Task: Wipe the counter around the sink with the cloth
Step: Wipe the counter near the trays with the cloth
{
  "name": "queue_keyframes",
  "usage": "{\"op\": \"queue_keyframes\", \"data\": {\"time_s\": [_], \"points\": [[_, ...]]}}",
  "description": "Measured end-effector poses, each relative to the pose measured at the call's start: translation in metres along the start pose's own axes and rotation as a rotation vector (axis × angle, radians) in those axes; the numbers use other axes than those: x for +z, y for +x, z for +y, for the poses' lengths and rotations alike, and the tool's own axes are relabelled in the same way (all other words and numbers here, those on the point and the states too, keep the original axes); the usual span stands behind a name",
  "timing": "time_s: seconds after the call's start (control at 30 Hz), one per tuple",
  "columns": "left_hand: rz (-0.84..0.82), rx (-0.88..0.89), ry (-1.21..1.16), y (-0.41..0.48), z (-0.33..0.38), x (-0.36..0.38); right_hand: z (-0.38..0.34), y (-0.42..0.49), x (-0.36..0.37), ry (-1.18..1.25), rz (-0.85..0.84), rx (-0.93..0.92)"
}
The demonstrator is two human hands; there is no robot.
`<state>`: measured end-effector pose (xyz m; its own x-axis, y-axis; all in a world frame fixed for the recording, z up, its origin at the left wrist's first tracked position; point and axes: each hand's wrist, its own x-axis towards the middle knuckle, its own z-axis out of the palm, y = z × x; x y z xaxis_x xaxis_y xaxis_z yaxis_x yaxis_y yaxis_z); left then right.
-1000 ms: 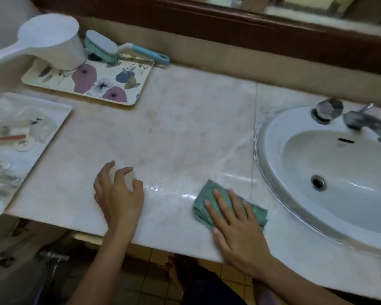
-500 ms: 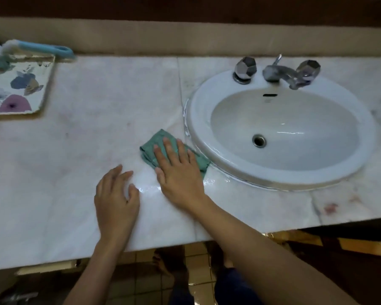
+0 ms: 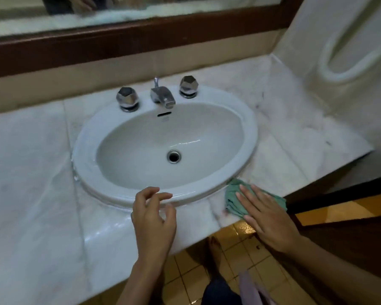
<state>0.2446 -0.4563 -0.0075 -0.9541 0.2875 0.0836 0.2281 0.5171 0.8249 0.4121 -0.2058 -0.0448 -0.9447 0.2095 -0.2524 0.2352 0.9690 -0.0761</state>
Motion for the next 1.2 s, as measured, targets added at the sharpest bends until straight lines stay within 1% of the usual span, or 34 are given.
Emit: {"op": "queue_keyframes", "data": {"time_s": [0.1, 0.17, 0.23, 0.3, 0.4, 0.47, 0.5, 0.57, 0.63, 0.67, 0.73, 0.8, 0.87, 0.93, 1.0, 1.07, 1.2], "points": [[-0.071, 0.081, 0.03, 0.011, 0.038, 0.045, 0.057, 0.017, -0.009, 0.076, 0.05, 0.086], [-0.107, 0.139, 0.061, 0.02, 0.061, 0.078, 0.094, 0.041, -0.014, 0.122, 0.102, 0.203], [-0.143, 0.162, 0.086, 0.029, 0.082, 0.109, 0.132, 0.075, -0.021, 0.172, 0.137, 0.319], [-0.186, 0.163, 0.102, 0.036, 0.098, 0.133, 0.161, 0.116, -0.03, 0.176, 0.166, 0.397], [-0.225, 0.163, 0.114, 0.044, 0.115, 0.165, 0.183, 0.179, -0.049, 0.23, 0.195, 0.481], [-0.191, 0.204, 0.144, 0.05, 0.122, 0.18, 0.177, 0.202, -0.054, 0.261, 0.213, 0.528], [-0.178, 0.208, 0.152, 0.055, 0.127, 0.188, 0.171, 0.204, -0.052, 0.265, 0.225, 0.526], [-0.164, 0.193, 0.141, 0.066, 0.134, 0.205, 0.157, 0.183, -0.046, 0.245, 0.249, 0.435], [-0.165, 0.184, 0.129, 0.078, 0.142, 0.224, 0.15, 0.137, -0.034, 0.219, 0.26, 0.329], [-0.173, 0.185, 0.132, 0.086, 0.146, 0.233, 0.154, 0.113, -0.028, 0.216, 0.253, 0.32], [-0.174, 0.151, 0.152, 0.105, 0.153, 0.253, 0.179, 0.081, -0.019, 0.198, 0.246, 0.398], [-0.201, 0.07, 0.154, 0.123, 0.159, 0.269, 0.217, 0.079, -0.019, 0.181, 0.271, 0.56], [-0.245, 0.042, 0.188, 0.138, 0.161, 0.282, 0.253, 0.108, -0.028, 0.185, 0.262, 0.71], [-0.271, 0.021, 0.225, 0.144, 0.16, 0.292, 0.281, 0.149, -0.044, 0.201, 0.272, 0.793], [-0.262, -0.022, 0.244, 0.147, 0.159, 0.299, 0.298, 0.197, -0.058, 0.238, 0.261, 0.804], [-0.242, -0.033, 0.277, 0.147, 0.158, 0.302, 0.305, 0.246, -0.072, 0.263, 0.247, 0.777], [-0.232, -0.036, 0.295, 0.15, 0.155, 0.307, 0.3, 0.323, -0.093, 0.27, 0.239, 0.624]]}}
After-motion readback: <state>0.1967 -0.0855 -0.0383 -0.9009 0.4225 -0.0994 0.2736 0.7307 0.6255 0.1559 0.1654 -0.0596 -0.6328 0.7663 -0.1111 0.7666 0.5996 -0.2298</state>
